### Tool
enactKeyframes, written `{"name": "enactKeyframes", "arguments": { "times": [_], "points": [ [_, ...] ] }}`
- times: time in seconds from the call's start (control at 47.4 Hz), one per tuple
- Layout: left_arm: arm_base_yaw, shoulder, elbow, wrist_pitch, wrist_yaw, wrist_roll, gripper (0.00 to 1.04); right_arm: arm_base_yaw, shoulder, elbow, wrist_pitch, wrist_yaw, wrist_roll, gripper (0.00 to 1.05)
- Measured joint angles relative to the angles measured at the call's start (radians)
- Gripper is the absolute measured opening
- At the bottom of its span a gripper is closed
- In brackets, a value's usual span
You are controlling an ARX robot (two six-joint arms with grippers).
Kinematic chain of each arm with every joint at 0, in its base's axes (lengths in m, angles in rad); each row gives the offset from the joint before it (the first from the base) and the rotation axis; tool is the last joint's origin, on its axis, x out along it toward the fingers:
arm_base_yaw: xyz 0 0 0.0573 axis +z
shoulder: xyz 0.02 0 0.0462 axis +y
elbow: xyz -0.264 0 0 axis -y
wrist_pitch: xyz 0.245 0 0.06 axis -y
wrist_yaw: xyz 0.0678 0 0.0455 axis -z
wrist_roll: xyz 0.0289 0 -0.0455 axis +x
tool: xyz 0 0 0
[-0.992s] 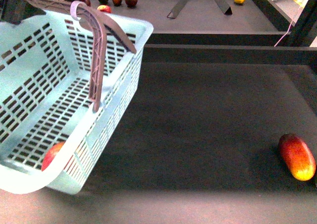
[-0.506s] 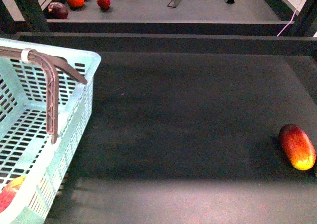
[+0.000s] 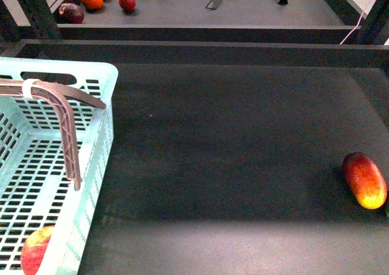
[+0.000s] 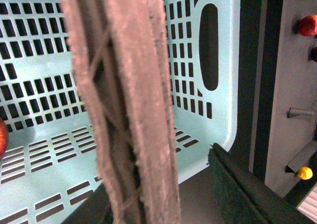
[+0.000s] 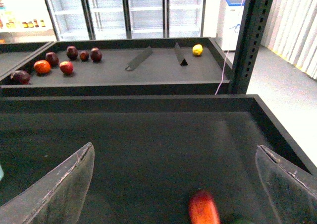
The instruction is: Pick apple with right arm and hold basket with left
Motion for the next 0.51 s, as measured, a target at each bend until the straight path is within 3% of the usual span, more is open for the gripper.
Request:
{"name": "enactKeyframes", "arguments": {
  "times": [0.169,0.317,0.506],
  "points": [
    [0.000,-0.078,-0.006,-0.065,-0.011,-0.040,0.73,0.000,0.000,0.000,0.000,0.000,0.000,0.96],
    [-0.001,-0.117,0.029,-0.236,-0.023,-0.076,0.98,0.000,0.000,0.000,0.000,0.000,0.000,0.96],
    [-0.015,-0.208,0.111,-0.465,-0.127,-0.016,0.98,0.000,0.000,0.000,0.000,0.000,0.000,0.96]
  ]
}}
